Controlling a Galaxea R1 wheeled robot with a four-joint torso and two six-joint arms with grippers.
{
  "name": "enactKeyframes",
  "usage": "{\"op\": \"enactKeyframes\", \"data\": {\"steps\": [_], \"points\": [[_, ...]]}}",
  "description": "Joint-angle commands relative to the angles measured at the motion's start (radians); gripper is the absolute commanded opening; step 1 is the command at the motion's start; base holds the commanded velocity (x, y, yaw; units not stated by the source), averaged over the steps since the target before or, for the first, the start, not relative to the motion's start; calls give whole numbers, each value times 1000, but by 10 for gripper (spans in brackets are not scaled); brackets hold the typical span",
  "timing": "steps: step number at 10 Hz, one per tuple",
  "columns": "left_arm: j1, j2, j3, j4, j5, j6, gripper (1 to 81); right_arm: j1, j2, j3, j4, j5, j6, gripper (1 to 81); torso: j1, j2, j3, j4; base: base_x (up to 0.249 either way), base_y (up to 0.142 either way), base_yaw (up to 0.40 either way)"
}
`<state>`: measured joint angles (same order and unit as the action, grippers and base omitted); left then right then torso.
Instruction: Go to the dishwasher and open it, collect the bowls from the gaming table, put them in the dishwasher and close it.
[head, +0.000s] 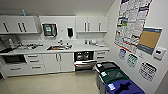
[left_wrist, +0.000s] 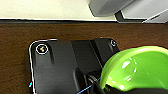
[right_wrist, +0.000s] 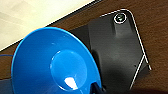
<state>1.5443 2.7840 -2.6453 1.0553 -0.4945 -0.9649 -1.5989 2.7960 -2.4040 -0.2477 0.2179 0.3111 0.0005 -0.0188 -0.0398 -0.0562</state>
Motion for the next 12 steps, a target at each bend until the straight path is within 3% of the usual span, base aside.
{"op": "enactKeyframes", "data": {"steps": [1, 8, 12], "points": [[-45, -24, -4, 8, 13, 2, 10, 36, -8, 10, -25, -35, -3, 10, 0, 0, 0, 0, 141, 0, 0], [-46, -26, -4, 8, 11, 0, 10, 41, -8, 16, -28, -37, -3, 10, 1, 0, 0, 0, 118, 0, 0], [-46, -24, -4, 8, 13, 0, 10, 38, -8, 11, -30, -37, -3, 10, 1, 0, 0, 0, 93, 72, 0]]}}
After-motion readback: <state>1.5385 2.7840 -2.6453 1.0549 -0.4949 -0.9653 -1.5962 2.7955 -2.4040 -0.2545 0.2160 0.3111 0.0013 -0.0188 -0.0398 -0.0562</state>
